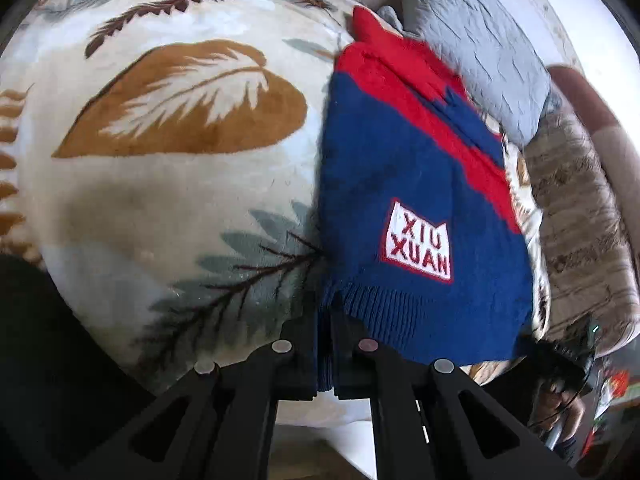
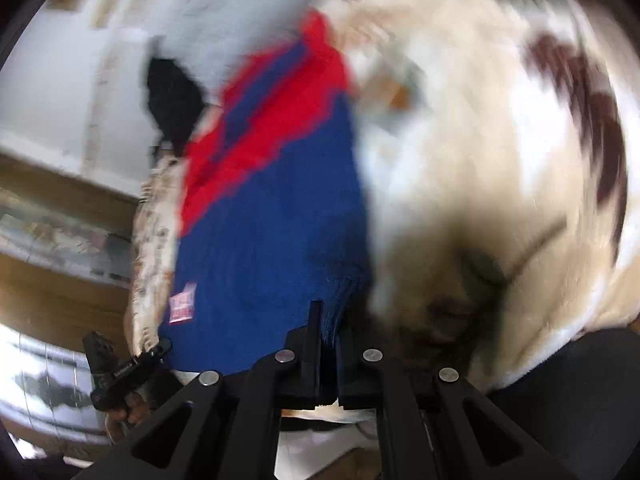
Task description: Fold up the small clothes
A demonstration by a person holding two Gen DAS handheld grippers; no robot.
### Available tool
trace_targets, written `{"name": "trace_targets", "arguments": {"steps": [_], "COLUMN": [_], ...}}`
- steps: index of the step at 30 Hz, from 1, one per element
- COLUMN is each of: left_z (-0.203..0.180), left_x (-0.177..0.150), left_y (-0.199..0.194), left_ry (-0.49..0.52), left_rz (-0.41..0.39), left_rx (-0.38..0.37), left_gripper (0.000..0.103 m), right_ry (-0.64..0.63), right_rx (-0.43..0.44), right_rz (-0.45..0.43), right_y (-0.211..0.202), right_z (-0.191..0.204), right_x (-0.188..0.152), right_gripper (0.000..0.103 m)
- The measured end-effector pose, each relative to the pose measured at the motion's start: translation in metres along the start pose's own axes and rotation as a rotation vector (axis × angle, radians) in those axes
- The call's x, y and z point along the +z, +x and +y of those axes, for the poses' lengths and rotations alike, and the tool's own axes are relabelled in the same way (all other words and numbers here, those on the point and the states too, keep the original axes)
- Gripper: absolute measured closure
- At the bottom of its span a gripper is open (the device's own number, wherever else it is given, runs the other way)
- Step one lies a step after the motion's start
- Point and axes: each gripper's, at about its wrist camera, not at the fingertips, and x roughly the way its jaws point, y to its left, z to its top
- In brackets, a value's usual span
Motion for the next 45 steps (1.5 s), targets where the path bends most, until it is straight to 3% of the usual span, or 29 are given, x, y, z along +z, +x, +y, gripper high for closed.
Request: {"name": "trace_targets", "arguments": {"steps": [3,5,7,9,11,13,14,15,16,17,19,22,23,25,26,29,31,34,38,41,43,45], "left_z": [-0.015,-0.011,-0.001,-0.01,-0.017,-0.011,-0.001,0.0,-0.006,-0.015,-0.026,-0.009,-0.004,-0.016,-0.021,-0.014,-0.023,-0.056,-0.102,-0.124,-0.13,-0.119], "left_x": [0.0,0.0,-0.002,0.0,0.002,0.002,0.001,0.004,0.006,0.008,0.012,0.008,0.008,0.009,0.011,0.021,0.036,0.078,0.179,0.245,0.28,0.301], "left_y": [-0.02,-0.006,0.007,-0.007,-0.019,-0.003,0.012,0.012,0.006,-0.01,-0.02,0.011,0.015,0.004,0.001,0.025,0.02,0.0,-0.014,-0.004,0.022,0.056], "left_ry": [0.072,0.07,0.011,0.04,0.084,0.087,0.035,0.023,0.038,0.073,0.128,0.088,0.052,0.098,0.127,0.078,0.092,0.207,0.271,0.247,0.263,0.25], "left_rz": [-0.089,-0.043,0.014,-0.039,-0.084,-0.028,0.034,0.029,0.014,-0.052,-0.095,0.019,0.025,-0.022,-0.038,0.046,0.037,-0.053,-0.22,-0.334,-0.357,-0.333], "left_rx": [0.004,0.026,0.027,0.013,0.015,0.042,0.043,0.034,0.032,0.008,0.021,0.061,0.045,0.035,0.042,0.052,0.023,-0.049,-0.149,-0.128,-0.09,0.018], "left_gripper": [0.098,0.098,0.099,0.099,0.099,0.099,0.099,0.099,0.099,0.099,0.099,0.099,0.099,0.099,0.099,0.099,0.099,0.099,0.099,0.098,0.089,0.034], "right_ry": [-0.028,-0.062,-0.049,0.042,0.004,-0.062,-0.08,-0.07,-0.025,0.025,-0.015,-0.066,-0.034,0.043,-0.014,-0.074,-0.014,-0.086,-0.19,-0.224,-0.195,-0.179], "right_rx": [0.051,0.055,0.005,0.031,0.068,0.08,0.058,0.026,0.01,0.026,0.061,0.053,0.014,0.072,0.053,0.029,0.046,0.091,0.191,0.231,0.238,0.198], "right_rz": [-0.048,-0.07,-0.029,0.008,-0.033,-0.07,-0.061,-0.034,-0.002,0.022,-0.01,-0.018,0.023,0.03,0.009,0.038,0.088,0.057,-0.063,-0.21,-0.315,-0.328], "right_y": [-0.015,-0.023,-0.012,-0.005,-0.017,-0.029,-0.026,-0.015,-0.005,0.002,-0.007,-0.012,0.001,0.002,-0.006,-0.005,0.004,-0.014,-0.028,-0.031,-0.019,0.015], "right_z": [0.01,0.02,0.008,-0.009,0.003,0.019,0.02,0.011,0.0,-0.009,-0.001,0.003,-0.01,-0.021,-0.011,-0.003,-0.013,0.007,0.055,0.088,0.101,0.107], "right_x": [-0.001,-0.001,0.002,0.002,0.001,0.005,0.008,0.012,0.013,0.012,0.011,0.012,0.012,0.01,0.011,0.013,0.02,0.044,0.126,0.208,0.266,0.305], "right_gripper": [0.097,0.097,0.097,0.097,0.097,0.097,0.097,0.097,0.097,0.097,0.097,0.097,0.097,0.097,0.097,0.097,0.097,0.097,0.097,0.097,0.095,0.092]}}
